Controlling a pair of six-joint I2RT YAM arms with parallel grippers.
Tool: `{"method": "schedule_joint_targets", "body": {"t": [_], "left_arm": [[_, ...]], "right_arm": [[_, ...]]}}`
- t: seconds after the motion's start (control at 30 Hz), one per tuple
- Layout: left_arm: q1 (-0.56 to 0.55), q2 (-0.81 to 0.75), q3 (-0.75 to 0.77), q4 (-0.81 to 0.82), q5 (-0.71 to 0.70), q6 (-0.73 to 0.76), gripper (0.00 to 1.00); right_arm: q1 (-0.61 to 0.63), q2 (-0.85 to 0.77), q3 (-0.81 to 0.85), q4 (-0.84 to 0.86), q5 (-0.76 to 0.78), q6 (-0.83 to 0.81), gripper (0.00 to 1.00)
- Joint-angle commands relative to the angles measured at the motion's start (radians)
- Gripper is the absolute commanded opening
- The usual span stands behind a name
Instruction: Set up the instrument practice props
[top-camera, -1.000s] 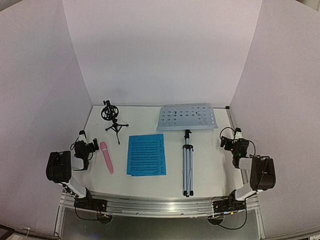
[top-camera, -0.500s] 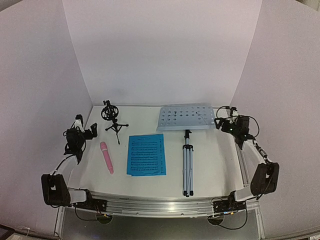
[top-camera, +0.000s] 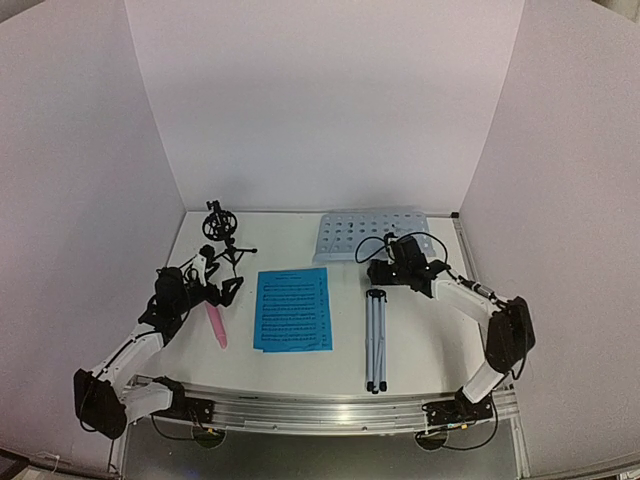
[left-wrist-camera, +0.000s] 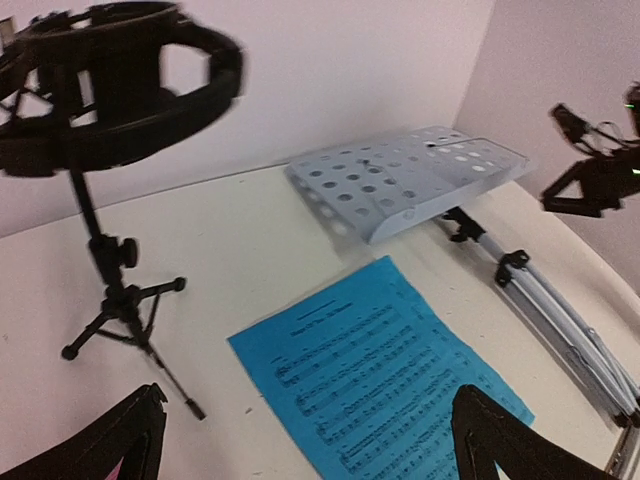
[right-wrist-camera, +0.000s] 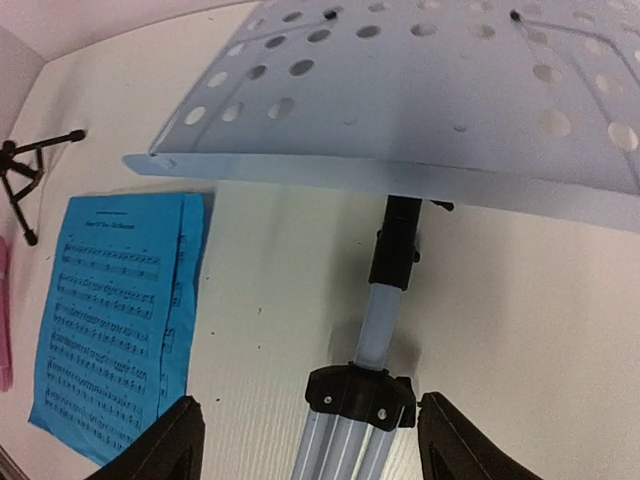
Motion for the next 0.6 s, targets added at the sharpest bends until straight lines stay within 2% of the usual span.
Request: {"method": "schedule_joint_targets", "body": {"t": [0.0, 0.13, 0.37, 0.57], "left_arm": [[-0.028, -0.011, -0.03, 0.047, 0.146, 0.037, 1.0], [-0.033, 0.023, -0.034, 0.086, 0.089, 0.036, 1.0], [-0.035, 0.034, -0.042, 0.108, 0.071, 0.108, 1.0], [-0.035, 0.04, -0.05, 0.113, 0.057, 0.128, 0.99]], "right_arm": [[0.009, 0.142, 0.111, -0.063, 0.11, 0.147, 0.65], [0.025, 0.226, 0.18, -0.069, 0.18, 0.137, 0.59], [0.029, 0.346, 0.228, -0.069, 0.25, 0.148, 0.49], [0.05, 0.406, 0.233, -0.062, 0.289, 0.144, 0.48]]}}
